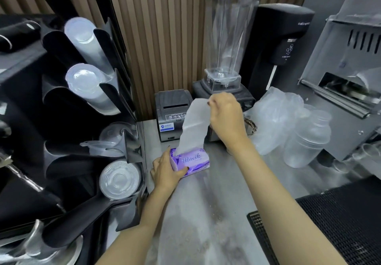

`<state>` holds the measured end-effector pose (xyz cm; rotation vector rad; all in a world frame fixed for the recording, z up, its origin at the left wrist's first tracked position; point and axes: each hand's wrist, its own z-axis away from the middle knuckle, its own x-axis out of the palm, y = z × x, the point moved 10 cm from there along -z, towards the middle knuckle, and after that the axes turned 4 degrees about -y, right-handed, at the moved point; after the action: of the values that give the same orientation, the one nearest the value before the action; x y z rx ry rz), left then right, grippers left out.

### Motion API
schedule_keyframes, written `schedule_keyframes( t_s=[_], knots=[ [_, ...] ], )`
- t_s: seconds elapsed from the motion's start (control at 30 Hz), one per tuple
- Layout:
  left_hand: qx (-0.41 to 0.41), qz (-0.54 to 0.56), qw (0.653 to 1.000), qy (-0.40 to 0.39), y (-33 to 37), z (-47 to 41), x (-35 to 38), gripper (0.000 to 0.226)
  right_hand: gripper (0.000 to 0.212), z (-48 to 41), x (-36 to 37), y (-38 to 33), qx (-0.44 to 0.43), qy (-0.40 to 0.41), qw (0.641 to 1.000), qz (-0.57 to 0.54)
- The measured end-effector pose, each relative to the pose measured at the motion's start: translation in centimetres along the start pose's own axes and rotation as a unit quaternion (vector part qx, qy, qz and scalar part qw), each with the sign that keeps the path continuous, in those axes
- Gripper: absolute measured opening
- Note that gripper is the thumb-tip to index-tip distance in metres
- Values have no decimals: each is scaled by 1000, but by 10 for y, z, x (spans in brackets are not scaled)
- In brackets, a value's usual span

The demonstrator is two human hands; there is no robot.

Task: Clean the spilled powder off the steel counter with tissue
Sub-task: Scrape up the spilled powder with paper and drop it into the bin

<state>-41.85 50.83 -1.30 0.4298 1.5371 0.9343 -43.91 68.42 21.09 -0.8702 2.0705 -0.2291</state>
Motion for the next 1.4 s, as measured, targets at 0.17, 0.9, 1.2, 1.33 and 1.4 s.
schedule_keyframes(
  t_s=[0.17,0.9,1.2,1.33,1.4],
  knots=[
    [68,156,984,55,53,42,-22,101,13,33,-37,23,109,-20,987,-120],
    [152,410,879,-190,100,275,-194,26,41,264,-135,-175,336,-3,863,-377],
    [177,367,906,-117,2,350,-321,24,35,324,-88,-317,295,9,880,-372],
    [169,331,921,-121,-30,357,-352,34,26,325,-74,-345,288,-16,904,-314],
    [167,313,930,-100,-39,356,-365,37,27,322,-71,-355,272,-19,920,-283]
  ],
)
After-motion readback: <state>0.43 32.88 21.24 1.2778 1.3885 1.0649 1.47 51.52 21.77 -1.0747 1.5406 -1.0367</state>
